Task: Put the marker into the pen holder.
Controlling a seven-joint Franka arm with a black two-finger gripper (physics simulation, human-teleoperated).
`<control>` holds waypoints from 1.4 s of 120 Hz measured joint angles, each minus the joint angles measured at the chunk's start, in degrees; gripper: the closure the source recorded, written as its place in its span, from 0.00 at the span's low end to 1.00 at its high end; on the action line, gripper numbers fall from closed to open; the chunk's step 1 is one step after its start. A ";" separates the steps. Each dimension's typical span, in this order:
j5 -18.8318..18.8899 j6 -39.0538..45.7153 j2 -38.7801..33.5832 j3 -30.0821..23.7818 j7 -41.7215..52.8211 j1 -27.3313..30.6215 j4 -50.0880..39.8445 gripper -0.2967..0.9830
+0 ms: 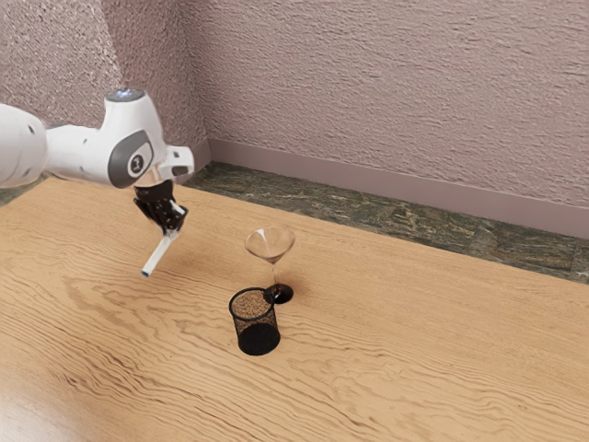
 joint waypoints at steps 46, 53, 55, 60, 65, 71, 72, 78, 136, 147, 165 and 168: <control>1.12 13.03 -20.53 -2.34 -1.26 -2.06 -20.75 0.85; 1.10 15.44 -21.93 -3.55 -1.52 -1.97 -22.19 0.85; 1.10 16.12 -22.40 -3.94 -1.62 -1.91 -22.61 0.85; 1.07 18.17 -23.76 -4.75 -1.93 -1.99 -24.42 0.85; 0.99 20.48 -25.24 -5.23 -2.31 -2.72 -26.46 0.85; 0.86 23.17 -27.08 -5.51 -2.83 -4.40 -28.65 0.85; 0.83 23.57 -27.35 -5.53 -2.91 -4.72 -28.93 0.85; 0.70 25.98 -28.64 -5.85 -3.54 -6.19 -30.66 0.85; -0.70 37.89 -34.82 -10.46 -10.07 -10.55 -40.77 0.85; -0.68 38.20 -36.32 -11.54 -11.81 -10.69 -42.59 0.85; -0.64 38.41 -37.12 -12.30 -14.34 -10.74 -43.61 0.85; -0.63 38.44 -36.97 -12.33 -14.70 -10.74 -43.63 0.85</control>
